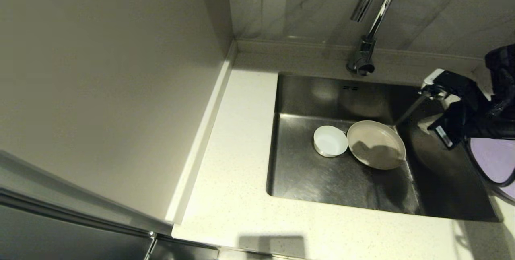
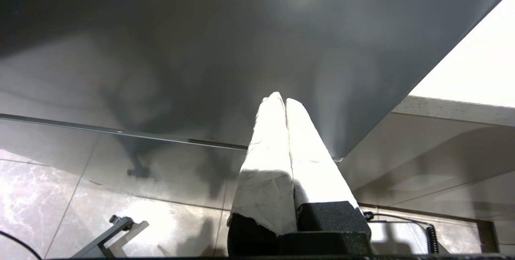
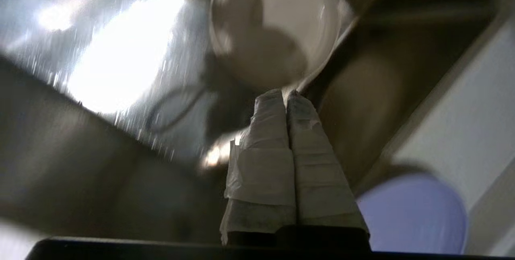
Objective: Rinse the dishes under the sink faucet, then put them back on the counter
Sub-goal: Put a bowl into the sink, then put a plate into the sink
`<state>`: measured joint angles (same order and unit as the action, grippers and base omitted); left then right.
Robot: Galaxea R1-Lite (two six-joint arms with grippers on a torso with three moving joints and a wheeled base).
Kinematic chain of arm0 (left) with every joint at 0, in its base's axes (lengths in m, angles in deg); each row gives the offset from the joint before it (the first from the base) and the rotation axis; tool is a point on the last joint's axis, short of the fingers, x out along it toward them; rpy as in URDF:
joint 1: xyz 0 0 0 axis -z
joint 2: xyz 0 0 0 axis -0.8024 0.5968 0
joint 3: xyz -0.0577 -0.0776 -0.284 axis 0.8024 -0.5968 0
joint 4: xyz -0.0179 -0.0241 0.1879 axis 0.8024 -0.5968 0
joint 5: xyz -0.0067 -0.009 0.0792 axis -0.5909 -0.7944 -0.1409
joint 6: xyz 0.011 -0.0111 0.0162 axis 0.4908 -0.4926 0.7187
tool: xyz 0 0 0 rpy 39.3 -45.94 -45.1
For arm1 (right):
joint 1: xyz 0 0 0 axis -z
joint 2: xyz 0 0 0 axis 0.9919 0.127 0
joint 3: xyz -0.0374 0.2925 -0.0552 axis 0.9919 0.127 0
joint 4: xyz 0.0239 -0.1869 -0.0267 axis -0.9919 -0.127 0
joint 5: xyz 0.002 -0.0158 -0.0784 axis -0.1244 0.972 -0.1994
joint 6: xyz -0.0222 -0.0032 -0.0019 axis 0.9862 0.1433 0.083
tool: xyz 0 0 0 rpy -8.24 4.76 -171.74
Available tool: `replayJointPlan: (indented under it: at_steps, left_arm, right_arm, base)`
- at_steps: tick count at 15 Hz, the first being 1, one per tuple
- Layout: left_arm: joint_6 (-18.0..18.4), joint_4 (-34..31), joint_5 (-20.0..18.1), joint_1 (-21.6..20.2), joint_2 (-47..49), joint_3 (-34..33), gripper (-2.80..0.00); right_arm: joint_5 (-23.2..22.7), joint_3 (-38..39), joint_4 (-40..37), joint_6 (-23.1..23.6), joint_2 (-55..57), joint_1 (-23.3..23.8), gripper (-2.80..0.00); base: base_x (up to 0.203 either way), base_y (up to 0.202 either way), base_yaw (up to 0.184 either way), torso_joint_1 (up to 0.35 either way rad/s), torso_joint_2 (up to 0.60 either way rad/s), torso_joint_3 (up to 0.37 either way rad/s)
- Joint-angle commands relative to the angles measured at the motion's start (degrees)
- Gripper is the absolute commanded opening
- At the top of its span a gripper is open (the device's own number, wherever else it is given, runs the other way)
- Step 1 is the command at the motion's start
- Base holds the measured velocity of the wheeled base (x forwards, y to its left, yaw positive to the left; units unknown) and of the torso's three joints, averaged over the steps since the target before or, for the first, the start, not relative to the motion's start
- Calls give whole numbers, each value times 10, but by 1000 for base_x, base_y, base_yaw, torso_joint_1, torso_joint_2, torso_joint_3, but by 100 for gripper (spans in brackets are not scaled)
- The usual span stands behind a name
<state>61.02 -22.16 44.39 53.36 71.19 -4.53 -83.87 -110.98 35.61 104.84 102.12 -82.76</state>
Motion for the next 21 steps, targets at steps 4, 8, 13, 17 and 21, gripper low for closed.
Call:
replayJointPlan:
  at_steps: [4, 8, 13, 17, 21]
  left_arm:
    - [0, 0, 0, 0, -1, 0, -280]
    - [0, 0, 0, 0, -1, 0, -280]
    - [0, 0, 0, 0, -1, 0, -280]
    - [0, 0, 0, 0, -1, 0, -280]
    - [0, 0, 0, 0, -1, 0, -280]
  right_arm:
    - [-19, -70, -187, -3, -38, 98, -280]
    - [-27, -138, -306, -80, -41, 119, -280]
    - [20, -170, -305, -142, 31, 145, -280]
    - [38, -172, -263, -151, 68, 180, -280]
    - [40, -172, -246, -150, 77, 182, 0]
  base:
    - [0, 0, 0, 0, 0, 0]
    - [0, 0, 0, 0, 0, 0]
    - [0, 0, 0, 0, 0, 0]
    - [0, 0, 0, 0, 0, 0]
    - [0, 0, 0, 0, 0, 0]
